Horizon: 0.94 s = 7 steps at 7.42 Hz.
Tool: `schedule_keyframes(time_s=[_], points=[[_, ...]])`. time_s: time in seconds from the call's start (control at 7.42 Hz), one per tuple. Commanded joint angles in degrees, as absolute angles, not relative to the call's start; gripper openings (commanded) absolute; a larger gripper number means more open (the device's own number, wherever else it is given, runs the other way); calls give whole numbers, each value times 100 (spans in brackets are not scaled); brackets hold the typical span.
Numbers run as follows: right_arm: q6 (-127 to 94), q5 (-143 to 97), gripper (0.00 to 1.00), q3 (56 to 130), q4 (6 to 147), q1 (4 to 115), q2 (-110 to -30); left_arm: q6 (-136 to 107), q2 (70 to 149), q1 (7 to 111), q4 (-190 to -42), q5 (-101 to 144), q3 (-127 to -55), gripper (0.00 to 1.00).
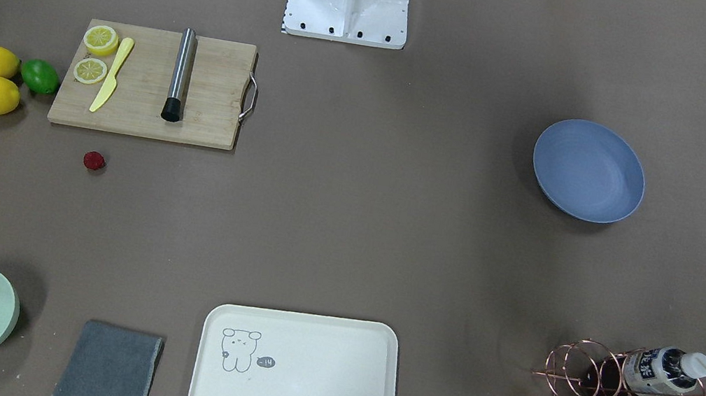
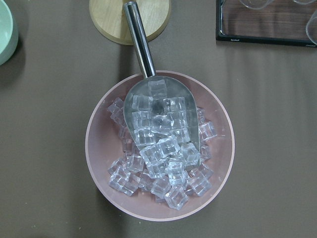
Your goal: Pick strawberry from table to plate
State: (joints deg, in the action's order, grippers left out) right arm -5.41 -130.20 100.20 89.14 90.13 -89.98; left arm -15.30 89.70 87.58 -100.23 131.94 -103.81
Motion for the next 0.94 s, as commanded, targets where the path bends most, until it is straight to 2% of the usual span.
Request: schedule_keyframes(time_s=[0.0, 0.81], points=[[-536, -13182, 100, 10072, 8903, 9070, -9078, -1556, 8947, 8754, -10055, 13192, -10459, 98], [-554, -13219, 100, 10081, 8912, 9149, -9123, -1582, 8842, 8710, -10090, 13034, -10424, 98]])
